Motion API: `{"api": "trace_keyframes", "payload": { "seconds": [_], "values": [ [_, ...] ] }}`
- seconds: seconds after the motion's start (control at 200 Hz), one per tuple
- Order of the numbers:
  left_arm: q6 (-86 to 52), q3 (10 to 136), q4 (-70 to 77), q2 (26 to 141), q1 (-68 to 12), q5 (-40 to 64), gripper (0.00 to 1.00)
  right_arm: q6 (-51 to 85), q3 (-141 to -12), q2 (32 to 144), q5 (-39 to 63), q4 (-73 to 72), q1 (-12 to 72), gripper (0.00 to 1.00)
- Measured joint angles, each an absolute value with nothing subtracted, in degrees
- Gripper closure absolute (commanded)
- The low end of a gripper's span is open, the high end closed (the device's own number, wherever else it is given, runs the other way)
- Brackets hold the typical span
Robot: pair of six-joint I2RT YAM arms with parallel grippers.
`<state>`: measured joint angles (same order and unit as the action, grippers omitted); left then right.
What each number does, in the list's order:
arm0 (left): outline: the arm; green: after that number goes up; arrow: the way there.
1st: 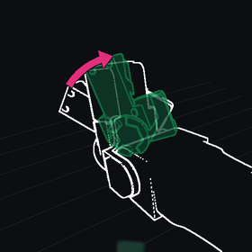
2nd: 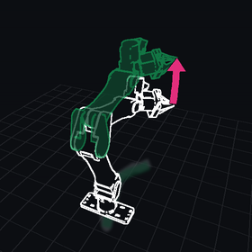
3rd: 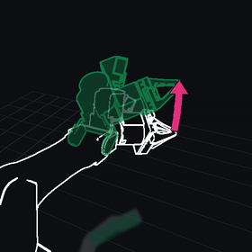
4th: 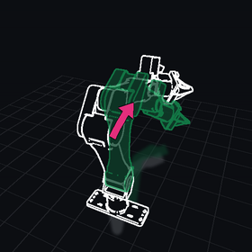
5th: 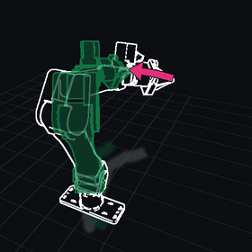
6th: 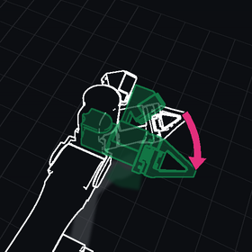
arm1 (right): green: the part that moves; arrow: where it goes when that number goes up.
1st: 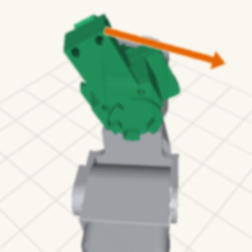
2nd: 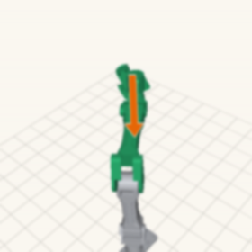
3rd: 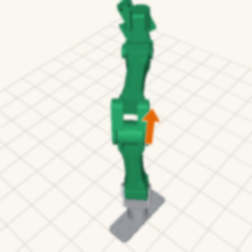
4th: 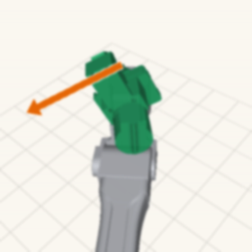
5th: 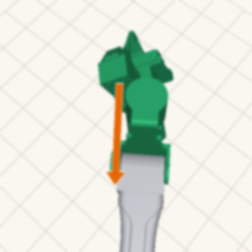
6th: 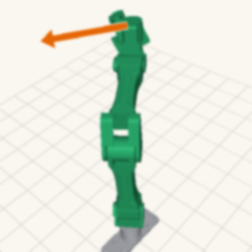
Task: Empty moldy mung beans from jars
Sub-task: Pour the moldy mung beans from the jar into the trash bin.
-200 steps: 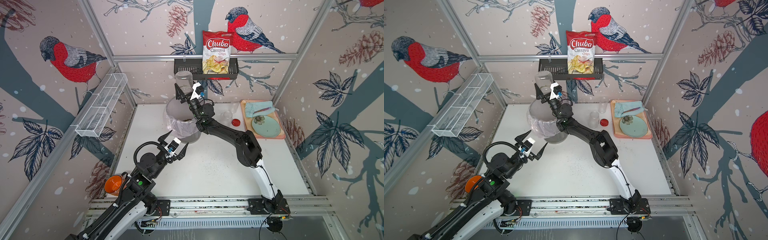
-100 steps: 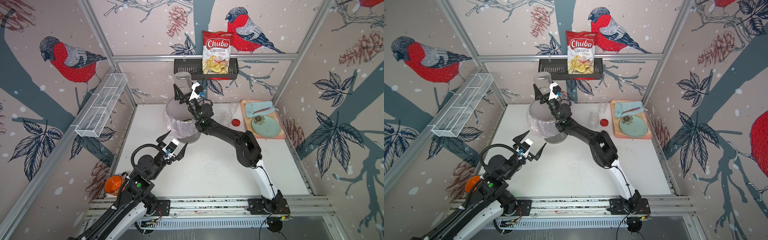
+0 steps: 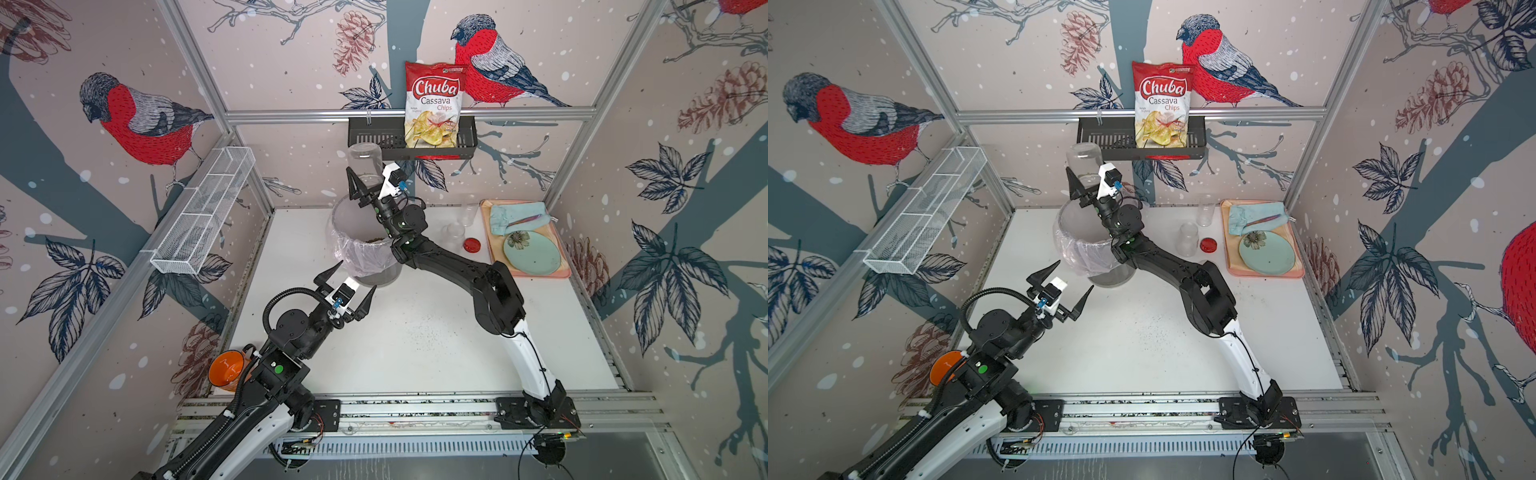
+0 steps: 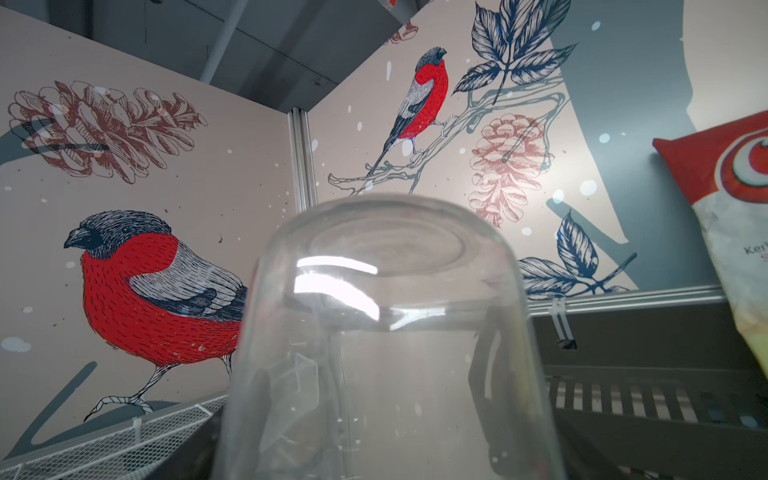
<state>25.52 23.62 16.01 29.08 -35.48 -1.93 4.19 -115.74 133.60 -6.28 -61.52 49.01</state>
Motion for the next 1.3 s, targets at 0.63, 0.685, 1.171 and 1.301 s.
{"api": "trace_keyframes", "payload": {
  "seconds": [0.63, 0.685, 1.171, 1.301],
  "values": [
    [25.9, 23.5, 16.2, 28.7, -35.7, -2.1, 0.04, 1.7, -113.9, 130.9, -7.2, -60.6, 50.0, 0.81],
    [25.9, 23.5, 16.2, 28.8, -35.7, -2.1, 0.04, 2.1, -115.2, 131.2, -6.5, -59.5, 49.6, 0.8],
    [25.9, 23.8, 16.2, 28.5, -35.7, -3.0, 0.04, 18.7, -129.0, 131.7, 1.6, -40.3, 43.4, 0.8],
    [25.9, 23.6, 16.2, 27.7, -35.7, -3.0, 0.04, 29.5, -129.8, 130.3, 6.0, -35.5, 40.0, 0.8]
  ]
}}
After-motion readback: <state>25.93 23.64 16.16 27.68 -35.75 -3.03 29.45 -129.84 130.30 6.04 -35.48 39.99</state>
